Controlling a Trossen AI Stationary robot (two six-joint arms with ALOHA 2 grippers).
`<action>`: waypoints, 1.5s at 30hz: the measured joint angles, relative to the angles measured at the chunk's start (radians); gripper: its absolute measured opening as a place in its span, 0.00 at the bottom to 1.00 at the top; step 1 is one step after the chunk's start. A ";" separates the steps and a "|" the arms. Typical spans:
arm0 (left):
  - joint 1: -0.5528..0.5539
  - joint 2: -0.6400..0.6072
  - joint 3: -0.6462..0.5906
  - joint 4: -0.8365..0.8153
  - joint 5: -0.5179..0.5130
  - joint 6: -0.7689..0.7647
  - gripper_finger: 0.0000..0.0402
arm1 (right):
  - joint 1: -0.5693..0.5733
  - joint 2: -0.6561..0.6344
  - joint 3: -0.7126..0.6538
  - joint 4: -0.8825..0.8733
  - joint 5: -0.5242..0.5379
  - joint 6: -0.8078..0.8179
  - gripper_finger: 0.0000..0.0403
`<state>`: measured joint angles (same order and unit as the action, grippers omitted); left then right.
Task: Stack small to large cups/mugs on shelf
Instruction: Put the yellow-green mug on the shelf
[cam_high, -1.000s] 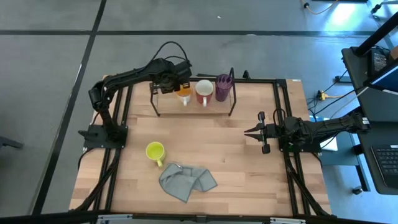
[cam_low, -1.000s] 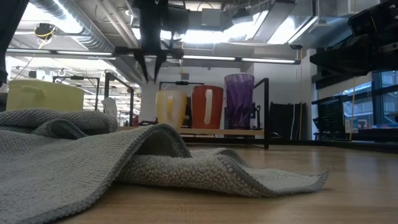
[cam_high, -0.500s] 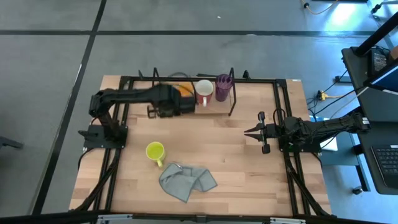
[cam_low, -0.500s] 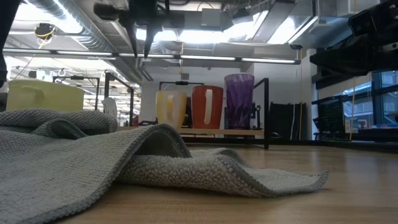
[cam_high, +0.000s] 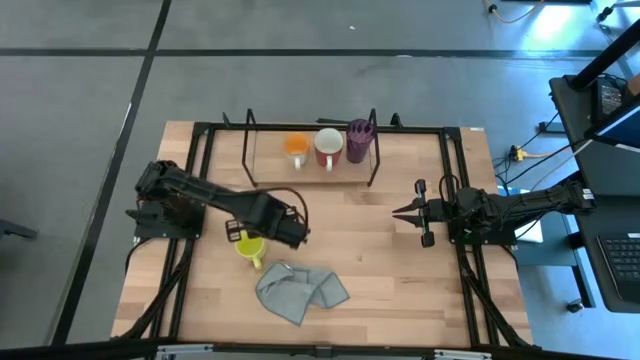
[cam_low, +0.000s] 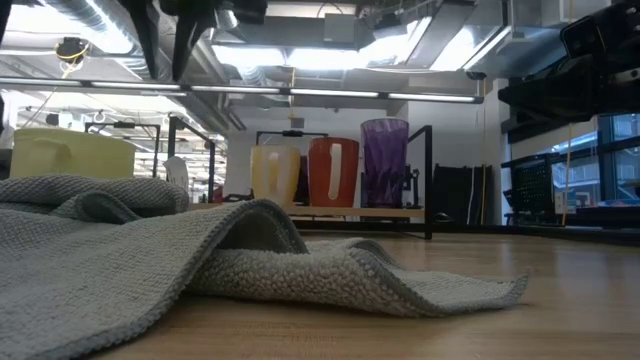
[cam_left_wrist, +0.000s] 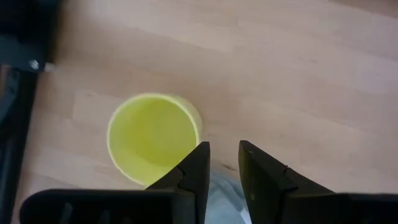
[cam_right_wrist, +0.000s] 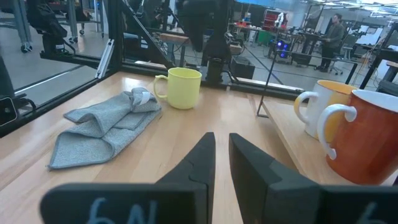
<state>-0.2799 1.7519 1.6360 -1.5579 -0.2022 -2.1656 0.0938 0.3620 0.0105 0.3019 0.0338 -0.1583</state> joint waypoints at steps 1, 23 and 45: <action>-0.008 0.000 0.000 0.007 0.000 -0.006 0.20 | 0.000 0.000 0.000 0.000 0.000 0.000 0.12; -0.044 0.012 -0.048 0.111 0.057 -0.050 0.20 | 0.000 0.000 0.000 0.000 0.000 0.000 0.12; -0.056 0.012 -0.047 0.143 -0.081 0.721 0.19 | 0.000 0.000 0.000 0.000 0.000 0.000 0.12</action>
<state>-0.3362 1.7642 1.5887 -1.4146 -0.2834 -1.4443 0.0938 0.3619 0.0109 0.3019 0.0339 -0.1583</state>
